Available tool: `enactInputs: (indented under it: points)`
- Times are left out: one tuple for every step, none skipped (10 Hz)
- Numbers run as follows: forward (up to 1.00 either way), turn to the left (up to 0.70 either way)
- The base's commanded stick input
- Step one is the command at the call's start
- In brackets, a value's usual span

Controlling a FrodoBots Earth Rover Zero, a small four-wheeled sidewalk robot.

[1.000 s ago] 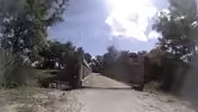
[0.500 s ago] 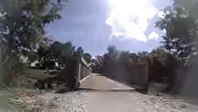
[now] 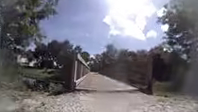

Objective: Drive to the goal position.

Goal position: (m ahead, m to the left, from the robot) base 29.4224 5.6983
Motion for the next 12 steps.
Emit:
enactInputs:
  points:
    - [0.70,0.00]
    - [0.70,0.00]
    - [0.70,0.00]
    - [0.70,0.00]
    - [0.70,0.00]
    - [0.70,0.00]
    - [0.70,0.00]
    - [0.70,0.00]
    - [0.70,0.00]
    - [0.70,0.00]
    - [0.70,0.00]
    - [0.70,0.00]
